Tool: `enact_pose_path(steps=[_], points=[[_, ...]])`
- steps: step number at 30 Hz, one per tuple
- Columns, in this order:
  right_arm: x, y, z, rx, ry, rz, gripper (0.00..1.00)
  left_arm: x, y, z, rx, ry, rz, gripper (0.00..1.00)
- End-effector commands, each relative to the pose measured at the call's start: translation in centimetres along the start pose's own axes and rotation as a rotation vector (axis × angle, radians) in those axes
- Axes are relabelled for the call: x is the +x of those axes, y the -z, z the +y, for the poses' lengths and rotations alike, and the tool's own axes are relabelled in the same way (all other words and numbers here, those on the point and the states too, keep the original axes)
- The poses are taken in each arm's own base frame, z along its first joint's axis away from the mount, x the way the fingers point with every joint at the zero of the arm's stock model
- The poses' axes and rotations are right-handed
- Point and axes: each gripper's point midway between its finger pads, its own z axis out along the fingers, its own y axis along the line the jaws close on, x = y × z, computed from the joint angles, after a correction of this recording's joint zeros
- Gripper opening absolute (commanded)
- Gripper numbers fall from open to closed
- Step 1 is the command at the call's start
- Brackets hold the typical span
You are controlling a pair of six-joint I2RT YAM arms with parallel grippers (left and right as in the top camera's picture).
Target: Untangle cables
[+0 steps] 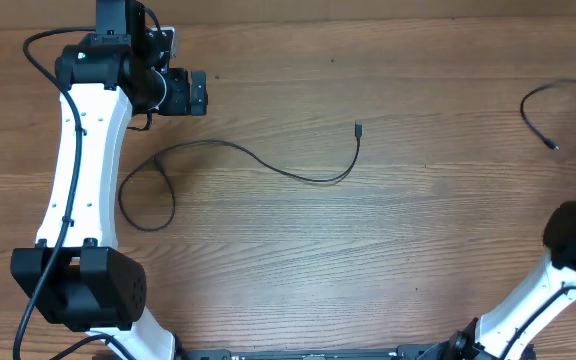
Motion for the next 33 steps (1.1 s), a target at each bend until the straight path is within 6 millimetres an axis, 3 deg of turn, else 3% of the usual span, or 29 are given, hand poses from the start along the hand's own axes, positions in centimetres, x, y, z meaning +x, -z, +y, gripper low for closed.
enact_pose_path(steps=[1,6,8,9,10,12,15,20,24,28,31,33], points=[[1.8,-2.7,-0.8,-0.010,-0.022,0.059,0.04,-0.6,0.4,0.2,-0.005,0.022,-0.017,1.00],[5.7,-6.6,-1.8,0.011,-0.020,0.183,0.04,-0.5,0.4,0.2,-0.005,0.022,-0.016,1.00],[7.6,-8.1,-2.0,0.017,-0.020,0.240,0.10,-0.6,0.4,0.2,-0.005,0.022,-0.017,1.00],[8.3,-8.4,-2.1,0.019,-0.021,0.258,0.18,-0.6,0.4,0.2,-0.005,0.022,-0.017,1.00],[9.6,-9.2,-2.2,0.023,-0.022,0.295,0.51,-0.6,0.4,0.2,-0.005,0.022,-0.017,1.00],[10.8,-9.7,-2.3,0.027,-0.023,0.331,0.78,-0.6,0.4,0.2,-0.004,0.022,-0.017,0.99],[11.7,-9.9,-2.4,0.027,-0.023,0.357,1.00,-0.6,0.4,0.2,-0.004,0.022,-0.017,1.00],[12.3,-9.6,-0.8,-0.069,-0.023,0.389,1.00,-0.6,0.4,0.2,-0.004,0.022,-0.017,1.00],[12.0,-8.0,3.7,-0.325,0.005,0.392,1.00,-0.6,0.4,0.2,-0.004,0.022,-0.017,1.00],[11.2,-4.1,9.4,-0.641,0.054,0.377,1.00,-0.6,0.4,0.2,-0.005,0.022,-0.017,1.00],[12.5,-1.6,12.8,-0.772,0.105,0.422,1.00,-0.6,0.4,0.2,-0.005,0.022,-0.017,1.00],[14.8,-0.2,14.9,-0.816,0.184,0.487,1.00,-0.5,0.4,0.2,-0.004,0.022,-0.016,1.00]])
